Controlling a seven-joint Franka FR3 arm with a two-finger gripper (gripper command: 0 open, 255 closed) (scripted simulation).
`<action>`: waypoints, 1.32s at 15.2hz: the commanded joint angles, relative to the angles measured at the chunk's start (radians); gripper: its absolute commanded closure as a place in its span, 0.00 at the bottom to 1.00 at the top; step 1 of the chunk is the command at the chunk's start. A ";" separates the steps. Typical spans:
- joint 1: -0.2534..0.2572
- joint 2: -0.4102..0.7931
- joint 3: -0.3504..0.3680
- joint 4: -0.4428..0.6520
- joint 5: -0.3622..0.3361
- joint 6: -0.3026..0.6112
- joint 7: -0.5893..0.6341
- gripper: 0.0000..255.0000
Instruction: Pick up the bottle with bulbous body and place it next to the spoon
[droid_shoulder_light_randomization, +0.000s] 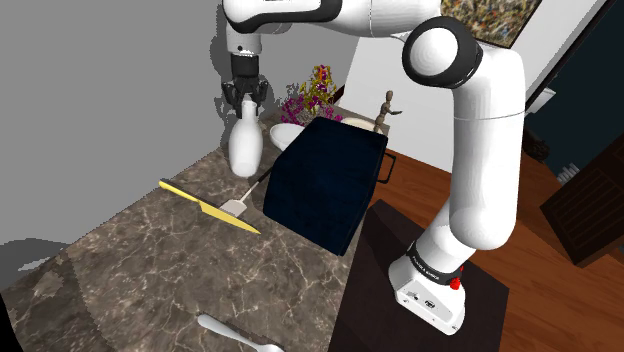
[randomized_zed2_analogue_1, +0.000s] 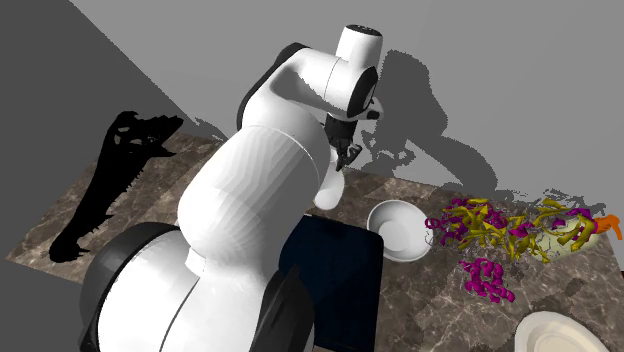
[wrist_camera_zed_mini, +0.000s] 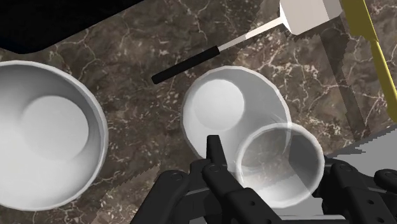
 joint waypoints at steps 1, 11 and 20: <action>0.000 0.000 0.000 0.000 0.000 0.000 0.000 1.00; 0.004 0.000 0.001 0.120 0.000 -0.121 0.002 1.00; 0.022 -0.005 0.008 0.209 0.002 -0.213 0.023 1.00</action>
